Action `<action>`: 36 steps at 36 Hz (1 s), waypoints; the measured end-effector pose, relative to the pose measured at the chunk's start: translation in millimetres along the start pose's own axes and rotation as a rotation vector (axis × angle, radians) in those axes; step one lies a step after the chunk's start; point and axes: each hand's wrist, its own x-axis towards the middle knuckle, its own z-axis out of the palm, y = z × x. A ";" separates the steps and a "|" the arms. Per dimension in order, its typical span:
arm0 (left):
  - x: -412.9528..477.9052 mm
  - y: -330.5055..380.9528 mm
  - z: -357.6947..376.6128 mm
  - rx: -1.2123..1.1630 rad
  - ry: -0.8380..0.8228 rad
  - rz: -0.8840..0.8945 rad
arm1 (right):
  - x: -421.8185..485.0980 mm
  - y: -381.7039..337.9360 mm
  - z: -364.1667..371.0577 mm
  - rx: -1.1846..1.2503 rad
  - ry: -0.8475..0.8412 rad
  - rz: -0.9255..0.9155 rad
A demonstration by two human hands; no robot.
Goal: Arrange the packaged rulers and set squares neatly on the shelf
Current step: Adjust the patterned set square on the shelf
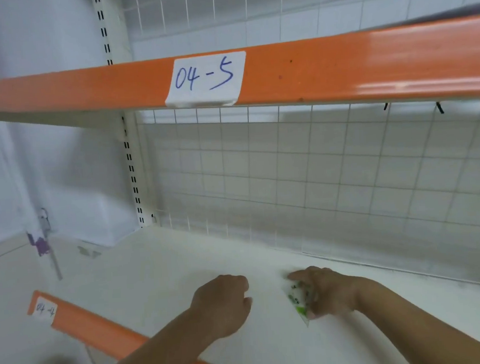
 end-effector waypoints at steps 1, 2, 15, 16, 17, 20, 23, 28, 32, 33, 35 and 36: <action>1.0 0.0 0.7 0.001 -0.002 0.003 | 1.1 1.8 -0.9 -0.013 -0.010 0.001; 1.9 0.1 1.6 0.002 -0.004 0.007 | 0.8 2.4 -1.9 -0.018 -0.018 0.012; 7.0 11.6 9.4 -0.003 -0.042 0.054 | -19.7 7.2 4.2 -0.008 0.090 0.174; 6.9 13.4 9.6 -0.006 -0.045 0.057 | -21.1 6.9 4.5 0.021 0.105 0.178; 6.8 15.3 9.7 -0.010 -0.048 0.061 | -21.9 7.5 5.4 0.063 0.121 0.177; 7.5 21.4 11.0 -0.034 -0.066 0.081 | -23.9 5.4 8.5 0.275 0.164 0.152; 9.4 28.6 12.7 -0.036 -0.098 0.127 | -30.3 -1.3 8.7 0.545 0.208 0.113; 11.9 38.3 15.6 0.019 -0.184 0.157 | -33.9 -4.5 8.2 0.521 0.328 0.126; 12.1 37.8 20.7 0.056 -0.209 0.131 | -40.5 -17.1 12.5 0.256 0.194 0.178; 12.0 37.4 21.5 0.059 -0.213 0.128 | -43.2 -22.2 14.9 0.211 0.140 0.192; 11.4 37.4 22.7 0.060 -0.207 0.130 | -45.1 -30.1 20.1 0.136 0.071 0.203; 10.9 37.5 23.5 0.057 -0.200 0.133 | -44.7 -32.5 23.1 0.132 0.068 0.198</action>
